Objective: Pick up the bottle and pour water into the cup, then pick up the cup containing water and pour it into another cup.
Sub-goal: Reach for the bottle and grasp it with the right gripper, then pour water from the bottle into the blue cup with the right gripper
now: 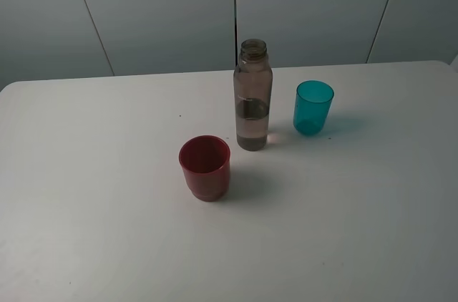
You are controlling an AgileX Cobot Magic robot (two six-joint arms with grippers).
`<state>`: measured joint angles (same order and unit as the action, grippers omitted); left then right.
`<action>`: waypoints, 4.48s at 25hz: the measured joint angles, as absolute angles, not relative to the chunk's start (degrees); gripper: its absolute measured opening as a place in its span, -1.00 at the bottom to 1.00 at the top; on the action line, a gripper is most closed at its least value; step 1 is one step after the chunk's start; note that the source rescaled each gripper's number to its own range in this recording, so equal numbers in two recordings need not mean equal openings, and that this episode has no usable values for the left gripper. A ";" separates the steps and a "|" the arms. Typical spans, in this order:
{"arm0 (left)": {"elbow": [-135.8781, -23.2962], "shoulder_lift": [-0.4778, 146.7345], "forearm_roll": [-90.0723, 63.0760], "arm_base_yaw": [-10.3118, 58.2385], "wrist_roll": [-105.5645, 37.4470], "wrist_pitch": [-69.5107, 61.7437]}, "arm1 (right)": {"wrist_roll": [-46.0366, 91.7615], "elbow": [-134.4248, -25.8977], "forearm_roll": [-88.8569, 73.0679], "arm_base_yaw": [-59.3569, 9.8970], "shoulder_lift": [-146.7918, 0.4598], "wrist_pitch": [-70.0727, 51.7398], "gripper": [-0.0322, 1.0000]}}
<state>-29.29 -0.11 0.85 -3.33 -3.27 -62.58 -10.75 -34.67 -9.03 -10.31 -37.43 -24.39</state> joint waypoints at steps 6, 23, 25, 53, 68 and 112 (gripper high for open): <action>-29.29 -0.11 0.85 -3.33 -3.27 -62.58 | -9.06 -25.13 -8.65 -28.50 -47.55 -7.17 1.00; -29.29 -0.11 0.85 -3.33 -3.27 -62.58 | 6.46 -21.50 -6.59 -38.20 -82.27 29.47 1.00; -29.29 -0.11 0.85 -3.33 -3.27 -62.58 | 2.51 -21.50 -3.68 -38.20 -83.97 31.29 1.00; -29.29 -0.11 0.85 -3.33 -3.16 -62.58 | -2.96 -27.79 -5.29 -38.20 -108.81 59.15 1.00; -29.29 -0.11 0.85 -3.33 -3.25 -62.58 | 1.31 -38.78 -7.57 -37.84 -113.55 53.68 1.00; -29.29 -0.11 0.85 -3.33 -3.25 -62.58 | 7.28 -47.11 -17.52 -37.72 -120.10 47.21 -0.85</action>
<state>-29.29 -0.11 0.85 -3.33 -3.25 -62.58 7.28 -47.11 -17.52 -37.72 -120.10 47.21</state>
